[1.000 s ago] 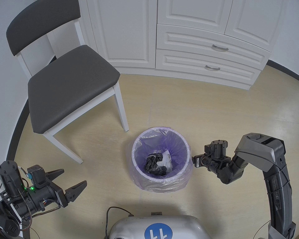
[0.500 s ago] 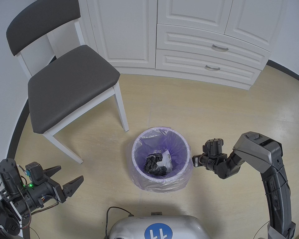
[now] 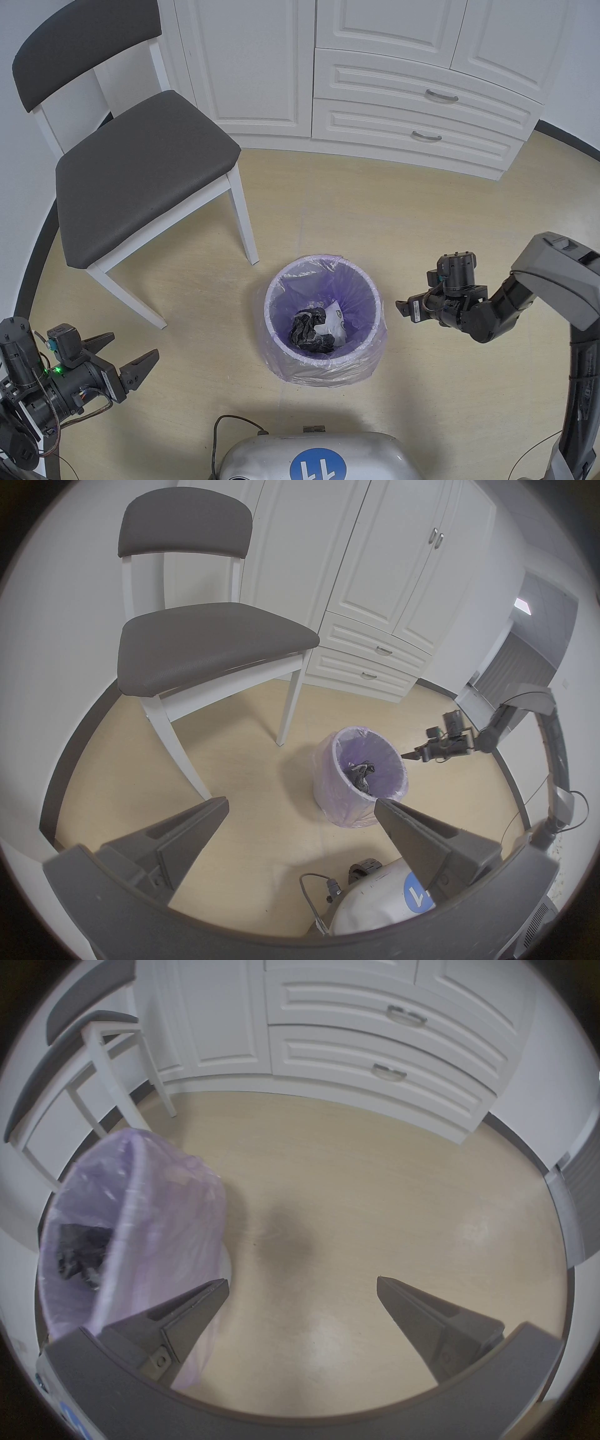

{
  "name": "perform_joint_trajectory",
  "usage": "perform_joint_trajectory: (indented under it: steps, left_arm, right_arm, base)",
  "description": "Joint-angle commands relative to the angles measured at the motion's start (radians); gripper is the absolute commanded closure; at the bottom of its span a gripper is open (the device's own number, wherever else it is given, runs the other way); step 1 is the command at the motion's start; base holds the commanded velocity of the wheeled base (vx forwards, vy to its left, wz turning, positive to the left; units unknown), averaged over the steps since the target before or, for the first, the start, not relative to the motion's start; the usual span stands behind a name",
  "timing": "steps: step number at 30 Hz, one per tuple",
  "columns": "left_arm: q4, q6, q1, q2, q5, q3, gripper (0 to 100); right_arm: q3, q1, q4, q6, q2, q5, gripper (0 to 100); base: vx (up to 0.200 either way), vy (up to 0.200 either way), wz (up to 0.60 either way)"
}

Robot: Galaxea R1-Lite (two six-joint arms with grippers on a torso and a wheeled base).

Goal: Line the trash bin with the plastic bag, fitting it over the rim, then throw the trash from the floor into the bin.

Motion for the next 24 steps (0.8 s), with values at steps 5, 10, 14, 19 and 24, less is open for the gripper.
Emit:
perform_joint_trajectory:
  steps: [5,10,14,19,24]
  left_arm:
    - [0.004,0.004,0.02,-0.006,0.002,0.018,0]
    - [0.013,0.003,0.022,-0.011,0.002,0.018,0]
    - [0.025,0.001,0.022,-0.011,0.002,0.018,0]
    - [0.025,0.001,0.022,-0.012,0.004,0.018,0]
    - [0.027,-0.002,0.025,-0.015,0.004,0.018,0]
  right_arm:
    - [0.212,0.065,0.062,-0.071,-0.281,0.083,0]
    - [0.21,0.032,0.119,-0.069,-0.239,0.25,0]
    - [0.198,0.003,0.123,-0.071,-0.167,0.289,0]
    - [0.167,-0.012,0.12,-0.072,-0.101,0.289,0]
    - [0.135,-0.011,0.111,-0.066,-0.051,0.293,0]
  base:
    - [0.0,0.0,0.0]
    - [0.0,0.0,0.0]
    - [0.0,0.0,0.0]
    - [0.0,0.0,0.0]
    - [0.0,0.0,0.0]
